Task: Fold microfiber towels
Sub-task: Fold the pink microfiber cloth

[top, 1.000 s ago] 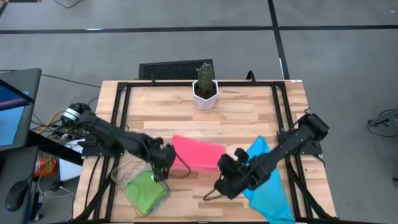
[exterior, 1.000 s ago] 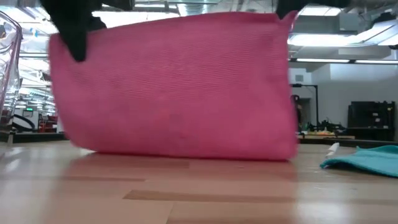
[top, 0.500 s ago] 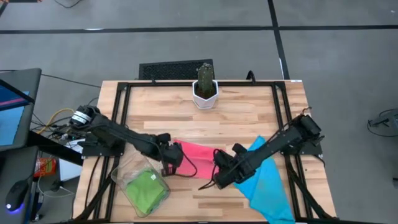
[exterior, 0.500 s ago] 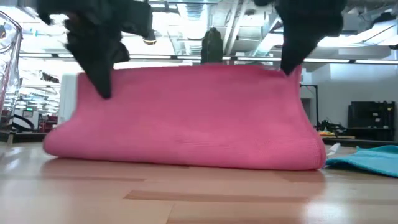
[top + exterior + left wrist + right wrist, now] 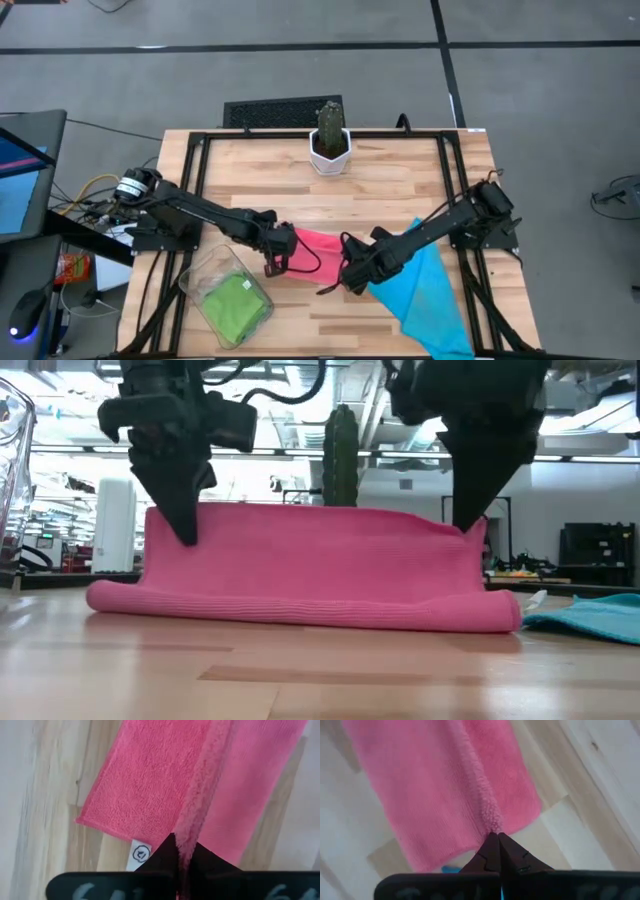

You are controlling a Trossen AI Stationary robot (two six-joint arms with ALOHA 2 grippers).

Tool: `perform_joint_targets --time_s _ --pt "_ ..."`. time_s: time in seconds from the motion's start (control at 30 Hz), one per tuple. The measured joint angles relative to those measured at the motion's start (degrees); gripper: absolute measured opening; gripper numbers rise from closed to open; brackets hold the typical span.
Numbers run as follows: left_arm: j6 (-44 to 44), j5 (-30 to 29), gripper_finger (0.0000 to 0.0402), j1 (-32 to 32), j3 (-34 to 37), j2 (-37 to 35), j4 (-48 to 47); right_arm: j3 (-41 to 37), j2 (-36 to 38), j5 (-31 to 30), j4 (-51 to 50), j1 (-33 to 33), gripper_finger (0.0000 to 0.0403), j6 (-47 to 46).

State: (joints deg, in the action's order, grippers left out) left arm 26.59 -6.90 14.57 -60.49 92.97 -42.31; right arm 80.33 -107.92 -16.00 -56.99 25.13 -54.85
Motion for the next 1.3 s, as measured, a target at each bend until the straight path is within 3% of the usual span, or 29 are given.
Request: perform_joint_targets --time_s 0.3,0.53,1.07,1.3 --pt "0.58 -0.03 0.0 0.0 1.66 0.0 1.24 -3.01 0.02 2.64 6.22 -1.62 0.0014 0.9" --pt "-0.31 -0.42 0.0006 0.0 1.66 0.0 6.02 -3.01 0.02 4.19 4.38 -0.96 0.0021 -1.31" --pt "-2.17 -2.01 0.0101 0.0 1.66 0.0 7.17 -3.01 -0.13 4.58 4.35 1.0 0.0043 -3.28" --pt "-1.49 -6.56 0.0145 0.0 1.66 0.0 6.93 -2.99 -0.13 5.5 2.46 -0.39 0.0089 -5.2"
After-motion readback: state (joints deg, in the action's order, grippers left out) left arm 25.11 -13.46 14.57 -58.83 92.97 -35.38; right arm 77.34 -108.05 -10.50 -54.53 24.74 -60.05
